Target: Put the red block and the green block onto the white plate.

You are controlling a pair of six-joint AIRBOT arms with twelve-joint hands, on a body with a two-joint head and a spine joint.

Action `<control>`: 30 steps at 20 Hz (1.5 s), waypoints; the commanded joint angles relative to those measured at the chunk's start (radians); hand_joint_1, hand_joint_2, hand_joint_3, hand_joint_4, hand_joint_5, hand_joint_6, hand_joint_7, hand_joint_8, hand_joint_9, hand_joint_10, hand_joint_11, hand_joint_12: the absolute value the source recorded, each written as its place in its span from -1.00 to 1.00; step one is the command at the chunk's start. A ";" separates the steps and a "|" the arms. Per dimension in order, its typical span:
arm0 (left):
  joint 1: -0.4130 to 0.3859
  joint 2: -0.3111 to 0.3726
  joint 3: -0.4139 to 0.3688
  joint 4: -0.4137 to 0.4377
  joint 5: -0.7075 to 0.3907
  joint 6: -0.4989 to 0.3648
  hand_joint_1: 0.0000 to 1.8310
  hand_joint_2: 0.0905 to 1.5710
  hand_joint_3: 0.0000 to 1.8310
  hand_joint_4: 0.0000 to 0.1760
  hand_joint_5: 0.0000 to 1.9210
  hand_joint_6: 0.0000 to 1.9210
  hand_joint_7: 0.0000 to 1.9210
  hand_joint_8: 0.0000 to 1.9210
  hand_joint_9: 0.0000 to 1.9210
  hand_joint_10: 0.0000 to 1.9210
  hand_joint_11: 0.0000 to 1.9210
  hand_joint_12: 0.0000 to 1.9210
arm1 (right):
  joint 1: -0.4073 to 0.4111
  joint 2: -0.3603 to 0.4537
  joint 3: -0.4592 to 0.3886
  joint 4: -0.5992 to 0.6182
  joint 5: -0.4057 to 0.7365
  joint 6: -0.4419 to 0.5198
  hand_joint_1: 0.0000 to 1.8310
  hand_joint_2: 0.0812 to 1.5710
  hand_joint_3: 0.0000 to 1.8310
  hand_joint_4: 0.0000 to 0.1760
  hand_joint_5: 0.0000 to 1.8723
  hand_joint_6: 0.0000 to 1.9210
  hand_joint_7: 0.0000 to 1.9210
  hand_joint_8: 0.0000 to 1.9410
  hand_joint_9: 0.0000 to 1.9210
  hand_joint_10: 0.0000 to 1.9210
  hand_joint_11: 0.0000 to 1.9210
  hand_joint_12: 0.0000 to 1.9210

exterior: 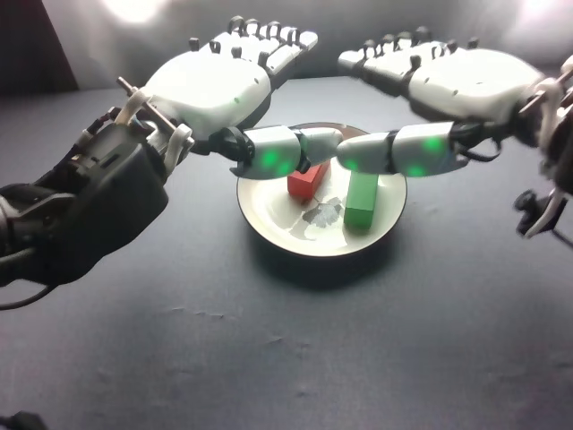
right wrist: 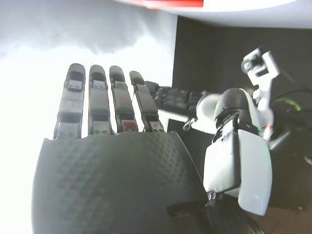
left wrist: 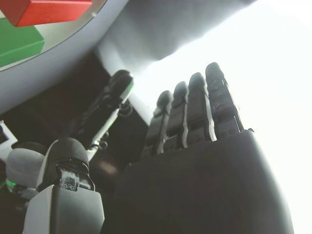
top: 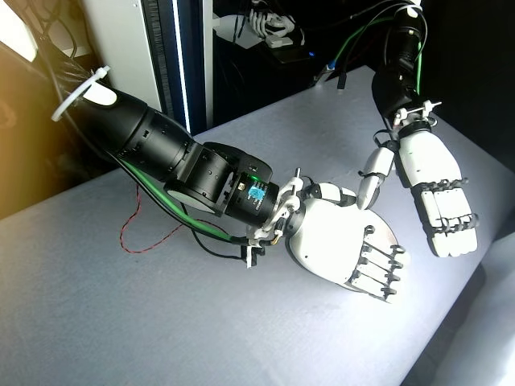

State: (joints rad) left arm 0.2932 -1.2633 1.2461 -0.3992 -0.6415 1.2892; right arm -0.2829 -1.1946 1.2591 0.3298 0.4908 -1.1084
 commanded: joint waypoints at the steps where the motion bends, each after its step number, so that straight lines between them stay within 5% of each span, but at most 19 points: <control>1: 0.003 0.022 -0.013 0.065 -0.085 -0.028 -1.00 0.50 -0.99 -1.00 -0.95 -1.00 -0.97 -1.00 -1.00 -1.00 -1.00 -0.92 | 0.018 0.021 -0.007 -0.040 0.116 0.009 -1.00 0.32 -1.00 -1.00 -1.00 -1.00 -1.00 -1.00 -1.00 -1.00 -1.00 -1.00; 3: 0.023 0.075 -0.062 0.168 -0.038 -0.119 -1.00 0.51 -1.00 -1.00 -0.93 -1.00 -0.94 -1.00 -0.98 -1.00 -1.00 -0.86 | 0.028 0.048 -0.017 -0.183 0.095 0.037 -1.00 0.33 -1.00 -1.00 -1.00 -1.00 -1.00 -1.00 -1.00 -1.00 -1.00 -1.00; 6: 0.081 0.196 -0.173 0.420 -0.004 -0.356 -1.00 0.54 -1.00 -1.00 -0.90 -1.00 -0.92 -1.00 -0.97 -1.00 -1.00 -0.94 | 0.029 0.097 -0.017 -0.628 0.097 0.377 -1.00 0.35 -0.99 -1.00 -0.99 -1.00 -1.00 -1.00 -1.00 -1.00 -1.00 -1.00; 9: 0.123 0.333 -0.304 0.677 -0.004 -0.586 -1.00 0.55 -1.00 -1.00 -0.90 -1.00 -0.93 -1.00 -0.97 -0.99 -0.99 -0.94 | 0.023 0.144 -0.015 -1.072 0.242 0.686 -1.00 0.41 -0.97 -1.00 -1.00 -1.00 -1.00 -1.00 -1.00 -1.00 -1.00 -1.00; 13: 0.130 0.466 -0.435 0.890 0.019 -0.743 -1.00 0.57 -1.00 -1.00 -0.91 -1.00 -0.96 -1.00 -0.99 -1.00 -1.00 -0.89 | 0.023 0.181 -0.001 -1.366 0.447 0.910 -1.00 0.41 -0.98 -1.00 -0.97 -0.99 -1.00 -1.00 -1.00 -1.00 -1.00 -1.00; 15: 0.145 0.514 -0.493 0.949 0.018 -0.783 -1.00 0.59 -1.00 -1.00 -0.88 -1.00 -0.93 -0.99 -0.96 -0.99 -1.00 -0.83 | 0.024 0.193 -0.004 -1.397 0.498 0.939 -1.00 0.42 -0.98 -1.00 -0.97 -0.99 -1.00 -1.00 -1.00 -1.00 -1.00 -1.00; 19: 0.188 0.543 -0.556 0.946 0.001 -0.785 -1.00 0.59 -1.00 -1.00 -0.93 -1.00 -0.96 -1.00 -1.00 -1.00 -1.00 -0.95 | 0.029 0.201 -0.018 -1.370 0.335 0.939 -1.00 0.41 -0.99 -1.00 -0.94 -0.99 -0.98 -0.99 -1.00 -1.00 -1.00 -1.00; 24: 0.183 0.534 -0.538 0.957 -0.041 -0.785 -1.00 0.58 -1.00 -1.00 -0.92 -0.99 -0.96 -1.00 -1.00 -1.00 -1.00 -1.00 | 0.026 0.192 -0.037 -1.140 0.119 0.894 -1.00 0.40 -1.00 -1.00 -0.96 -1.00 -0.99 -1.00 -1.00 -1.00 -1.00 -1.00; 30: 0.182 0.534 -0.532 0.953 -0.060 -0.785 -1.00 0.59 -1.00 -1.00 -0.90 -0.99 -0.94 -0.99 -0.99 -0.99 -0.99 -1.00 | 0.023 0.190 -0.045 -1.134 0.129 0.889 -1.00 0.40 -1.00 -1.00 -0.95 -1.00 -0.98 -1.00 -1.00 -1.00 -1.00 -1.00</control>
State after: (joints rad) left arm 0.4858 -0.7330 0.7162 0.5709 -0.5930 0.5064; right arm -0.2653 -1.0157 1.2152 -0.8494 0.5343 -0.2192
